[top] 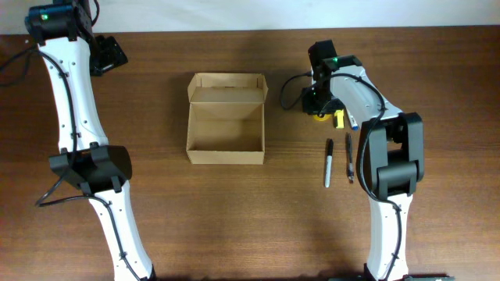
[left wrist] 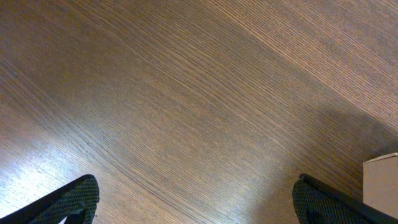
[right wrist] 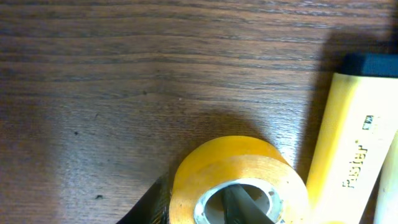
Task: Pack container
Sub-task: 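Lower the right gripper onto the yellow tape roll and grasp it, then carry the tape roll into the box and release it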
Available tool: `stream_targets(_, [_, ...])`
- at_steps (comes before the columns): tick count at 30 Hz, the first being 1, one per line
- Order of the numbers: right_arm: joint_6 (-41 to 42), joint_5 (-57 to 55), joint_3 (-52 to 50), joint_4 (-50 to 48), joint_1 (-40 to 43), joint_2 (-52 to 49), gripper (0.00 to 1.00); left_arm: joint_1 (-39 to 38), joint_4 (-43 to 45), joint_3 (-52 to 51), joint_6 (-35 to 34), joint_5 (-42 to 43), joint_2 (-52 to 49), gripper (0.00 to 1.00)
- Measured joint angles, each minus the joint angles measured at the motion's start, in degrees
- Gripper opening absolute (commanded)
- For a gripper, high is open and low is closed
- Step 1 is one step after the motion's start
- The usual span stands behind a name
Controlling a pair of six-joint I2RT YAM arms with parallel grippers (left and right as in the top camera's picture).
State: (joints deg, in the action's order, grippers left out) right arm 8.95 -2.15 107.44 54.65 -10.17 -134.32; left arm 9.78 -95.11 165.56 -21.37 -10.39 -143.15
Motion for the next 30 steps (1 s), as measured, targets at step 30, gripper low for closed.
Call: stream_targets(30, [-0.5,3.1,46.9,32.0,-3.3,-2.0,0.04,0.0,0.0,0.0,0.0,0.0,0.0,1.00])
